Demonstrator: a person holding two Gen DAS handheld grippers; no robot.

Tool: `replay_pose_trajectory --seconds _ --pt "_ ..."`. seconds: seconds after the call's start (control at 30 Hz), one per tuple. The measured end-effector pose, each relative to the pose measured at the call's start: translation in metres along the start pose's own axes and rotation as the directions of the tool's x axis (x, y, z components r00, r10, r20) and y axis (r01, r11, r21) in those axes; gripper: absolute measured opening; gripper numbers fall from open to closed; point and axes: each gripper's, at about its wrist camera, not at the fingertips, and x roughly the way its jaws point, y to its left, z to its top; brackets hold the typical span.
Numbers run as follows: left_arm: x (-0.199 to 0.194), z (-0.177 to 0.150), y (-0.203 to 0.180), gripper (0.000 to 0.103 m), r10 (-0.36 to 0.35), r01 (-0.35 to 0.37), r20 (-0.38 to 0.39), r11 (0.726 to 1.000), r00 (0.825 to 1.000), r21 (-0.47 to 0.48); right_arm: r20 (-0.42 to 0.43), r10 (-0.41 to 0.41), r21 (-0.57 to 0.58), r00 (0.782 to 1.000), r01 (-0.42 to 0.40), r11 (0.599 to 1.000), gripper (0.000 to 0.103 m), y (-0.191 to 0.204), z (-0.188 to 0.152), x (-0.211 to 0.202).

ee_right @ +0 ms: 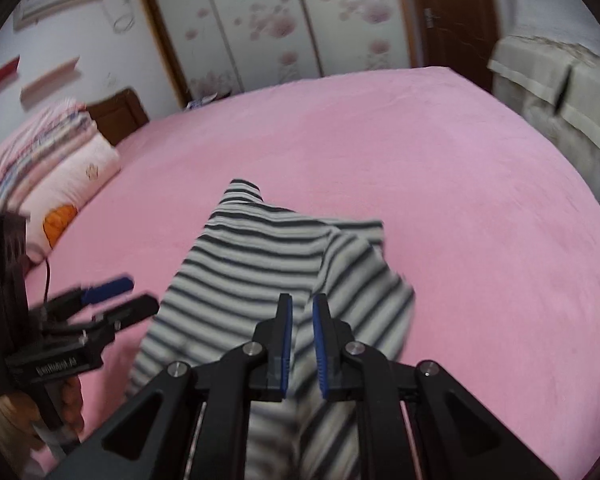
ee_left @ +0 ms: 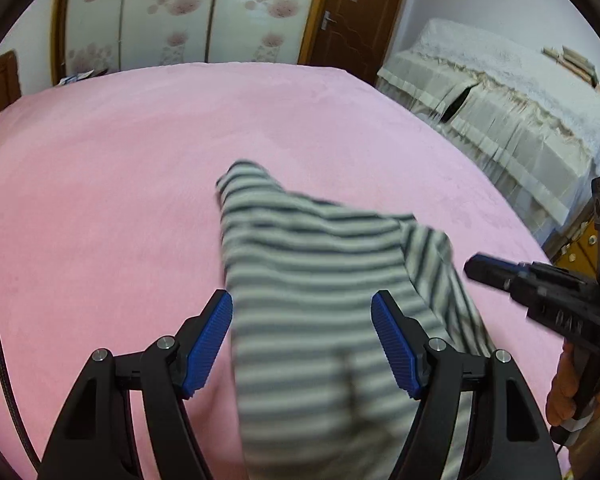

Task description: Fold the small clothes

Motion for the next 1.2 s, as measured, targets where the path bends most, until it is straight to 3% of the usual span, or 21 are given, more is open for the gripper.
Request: replay_pose_trajectory --seconds 0.13,0.2,0.3,0.43,0.73,0.8,0.87,0.93,1.2 --pt "0.037 0.032 -0.011 0.07 -0.038 0.038 -0.032 0.999 0.999 0.009 -0.05 0.01 -0.012 0.999 -0.011 1.0 0.01 -0.009 0.015 0.032" --pt "0.062 0.04 -0.013 0.07 -0.038 0.038 -0.084 0.999 0.996 0.001 -0.083 -0.024 0.004 0.996 0.025 1.0 0.01 -0.02 0.02 0.051" --pt "0.102 0.042 -0.008 0.065 0.042 -0.04 -0.184 0.999 0.982 0.015 -0.112 -0.131 0.016 0.985 0.134 0.991 0.01 -0.038 0.017 0.069" --pt "0.12 0.041 0.001 0.063 0.113 -0.105 -0.199 0.993 0.973 0.051 -0.15 -0.186 0.079 0.971 0.199 0.977 0.01 -0.074 0.008 0.081" --pt "0.102 0.051 0.001 0.064 0.097 -0.091 -0.171 0.995 0.981 0.039 -0.12 -0.151 0.16 0.981 0.169 0.973 0.01 -0.093 0.005 0.053" --pt "0.088 0.052 0.0 0.072 0.093 -0.088 -0.16 0.995 0.983 0.037 -0.108 -0.149 0.159 0.983 0.165 0.973 0.01 -0.091 0.01 0.045" --pt "0.077 0.055 0.0 0.091 0.107 -0.101 -0.148 0.994 0.983 0.044 -0.09 -0.141 0.158 0.986 0.154 0.975 0.01 -0.086 0.012 0.034" --pt "0.067 0.058 0.002 0.099 0.118 -0.112 -0.151 0.993 0.982 0.048 -0.074 -0.131 0.157 0.989 0.141 0.978 0.01 -0.082 0.017 0.023" --pt "0.015 0.06 0.009 0.102 0.156 -0.149 -0.146 0.987 0.977 0.062 -0.082 -0.069 0.148 0.994 0.08 0.986 0.011 -0.058 0.012 -0.016"
